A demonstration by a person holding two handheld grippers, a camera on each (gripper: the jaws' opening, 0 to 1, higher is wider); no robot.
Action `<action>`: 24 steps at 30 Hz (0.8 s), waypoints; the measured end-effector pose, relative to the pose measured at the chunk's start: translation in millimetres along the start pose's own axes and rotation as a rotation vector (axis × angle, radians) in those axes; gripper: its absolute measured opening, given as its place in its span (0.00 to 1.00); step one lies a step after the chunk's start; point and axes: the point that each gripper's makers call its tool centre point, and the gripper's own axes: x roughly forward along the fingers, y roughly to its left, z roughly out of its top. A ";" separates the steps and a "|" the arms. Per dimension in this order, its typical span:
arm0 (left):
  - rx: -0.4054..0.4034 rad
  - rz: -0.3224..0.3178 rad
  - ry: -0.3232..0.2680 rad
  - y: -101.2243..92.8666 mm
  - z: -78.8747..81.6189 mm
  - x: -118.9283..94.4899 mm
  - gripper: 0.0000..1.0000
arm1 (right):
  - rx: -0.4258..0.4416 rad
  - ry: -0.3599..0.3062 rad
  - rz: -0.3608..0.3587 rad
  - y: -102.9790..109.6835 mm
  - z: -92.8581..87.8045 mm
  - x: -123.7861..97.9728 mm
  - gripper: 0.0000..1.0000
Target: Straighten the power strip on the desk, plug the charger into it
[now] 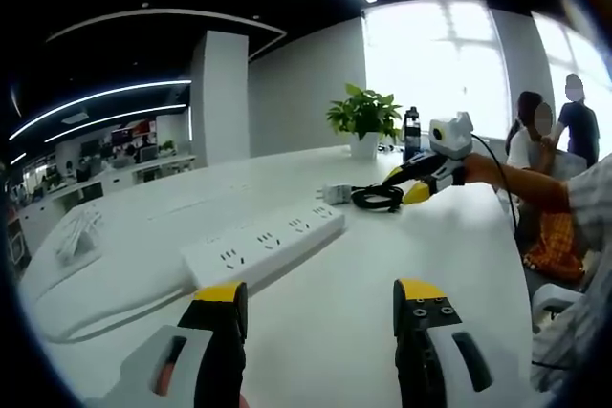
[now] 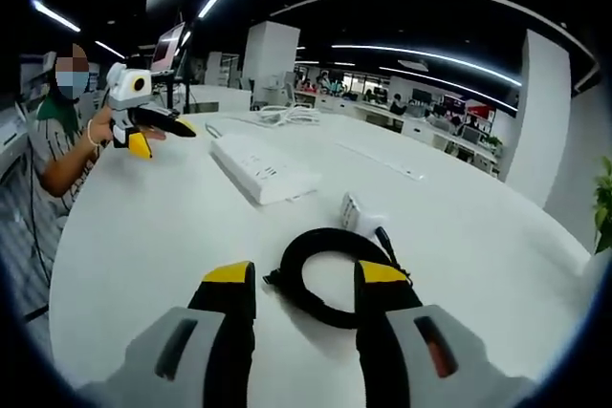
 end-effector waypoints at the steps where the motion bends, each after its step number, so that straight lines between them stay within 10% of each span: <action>1: 0.000 -0.001 -0.001 -0.7 0.0 -0.2 0.62 | 0.002 0.001 0.003 -0.1 -0.3 -0.1 0.40; 24: -0.007 -0.006 -0.006 -0.8 2.9 -0.7 0.62 | -0.039 0.096 0.068 6.9 -12.4 5.1 0.37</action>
